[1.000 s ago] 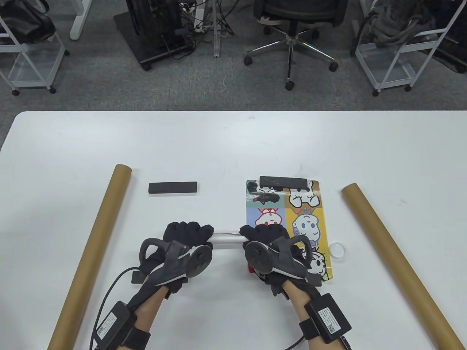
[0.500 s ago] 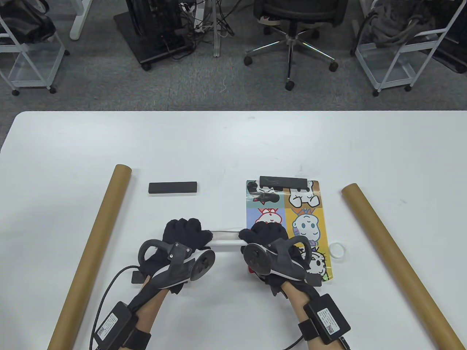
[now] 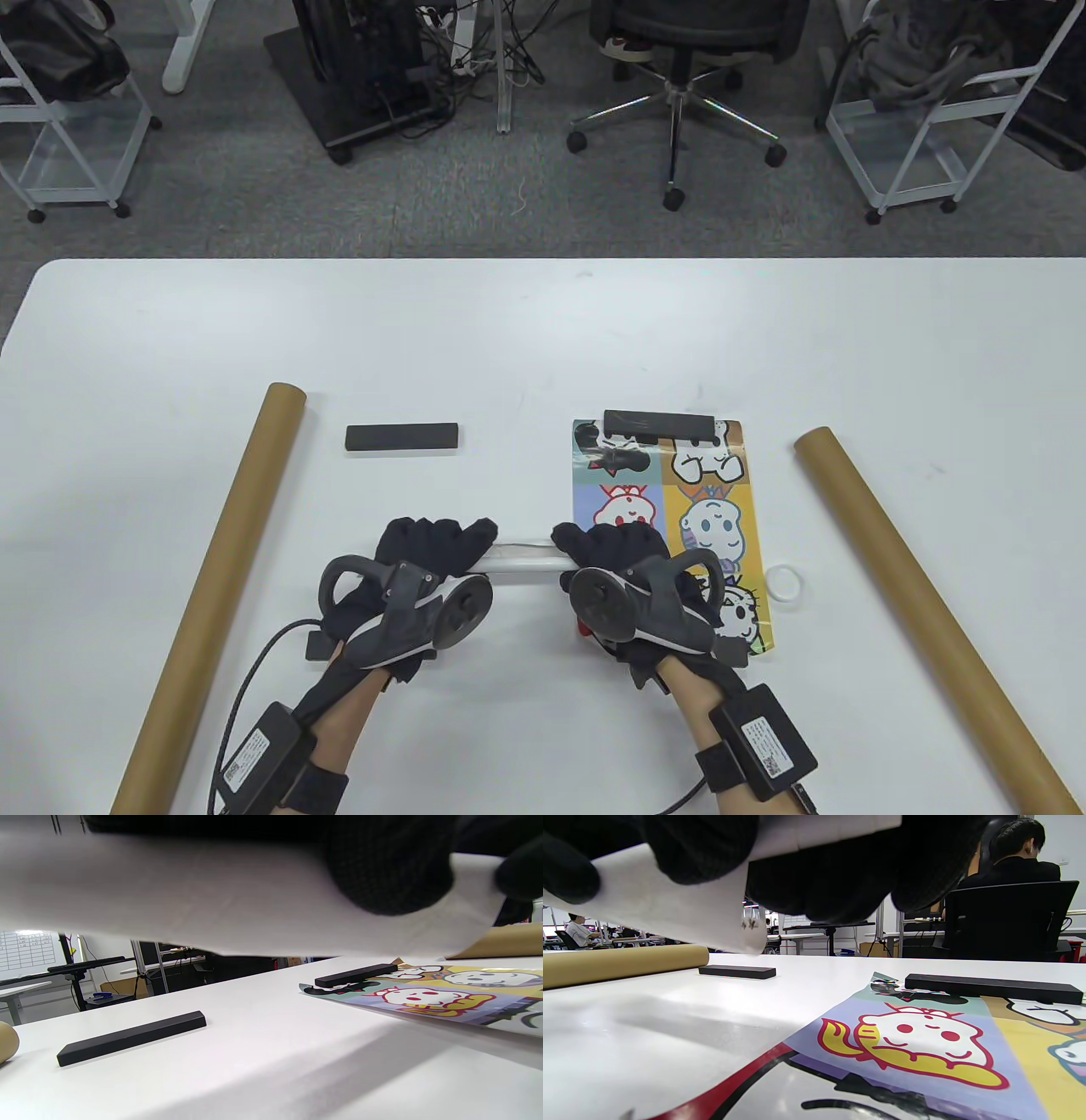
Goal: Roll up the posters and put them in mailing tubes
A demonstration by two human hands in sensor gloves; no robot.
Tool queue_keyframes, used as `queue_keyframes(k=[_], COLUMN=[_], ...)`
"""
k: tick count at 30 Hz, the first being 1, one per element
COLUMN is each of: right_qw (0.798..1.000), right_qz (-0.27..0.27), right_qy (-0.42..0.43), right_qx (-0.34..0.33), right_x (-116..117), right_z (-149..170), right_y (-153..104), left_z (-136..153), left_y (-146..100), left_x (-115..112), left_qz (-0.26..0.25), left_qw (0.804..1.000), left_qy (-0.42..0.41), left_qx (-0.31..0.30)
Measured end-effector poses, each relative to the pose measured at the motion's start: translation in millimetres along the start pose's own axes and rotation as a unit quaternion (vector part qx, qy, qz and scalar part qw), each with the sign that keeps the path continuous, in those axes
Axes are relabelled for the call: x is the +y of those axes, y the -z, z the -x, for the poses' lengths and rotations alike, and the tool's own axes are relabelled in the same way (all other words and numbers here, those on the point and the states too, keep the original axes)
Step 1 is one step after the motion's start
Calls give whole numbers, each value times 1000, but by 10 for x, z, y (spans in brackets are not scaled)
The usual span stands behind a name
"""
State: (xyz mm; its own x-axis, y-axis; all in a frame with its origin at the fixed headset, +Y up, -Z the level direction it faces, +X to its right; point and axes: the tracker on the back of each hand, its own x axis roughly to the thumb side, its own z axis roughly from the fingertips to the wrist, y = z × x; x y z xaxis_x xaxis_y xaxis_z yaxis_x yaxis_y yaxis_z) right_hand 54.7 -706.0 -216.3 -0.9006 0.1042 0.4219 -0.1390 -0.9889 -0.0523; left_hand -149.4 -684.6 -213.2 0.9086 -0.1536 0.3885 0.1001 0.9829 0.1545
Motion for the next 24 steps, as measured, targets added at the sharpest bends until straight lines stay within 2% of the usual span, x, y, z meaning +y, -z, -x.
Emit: queue_keyframes(k=[5, 10, 24], right_qw=[1000, 1000, 1000], right_qz=[-27, -10, -14], right_qy=[-14, -16, -16], right_qx=[-3, 9, 8], right_x=[19, 19, 17], right_z=[-42, -21, -19], right_y=[14, 15, 7], left_z=[1, 5, -14], left_y=[2, -6, -7], left_x=[-13, 8, -23], left_qz=[5, 1, 5], left_qw=[1000, 1000, 1000], left_qy=[-3, -19, -2], left_qx=[4, -2, -2])
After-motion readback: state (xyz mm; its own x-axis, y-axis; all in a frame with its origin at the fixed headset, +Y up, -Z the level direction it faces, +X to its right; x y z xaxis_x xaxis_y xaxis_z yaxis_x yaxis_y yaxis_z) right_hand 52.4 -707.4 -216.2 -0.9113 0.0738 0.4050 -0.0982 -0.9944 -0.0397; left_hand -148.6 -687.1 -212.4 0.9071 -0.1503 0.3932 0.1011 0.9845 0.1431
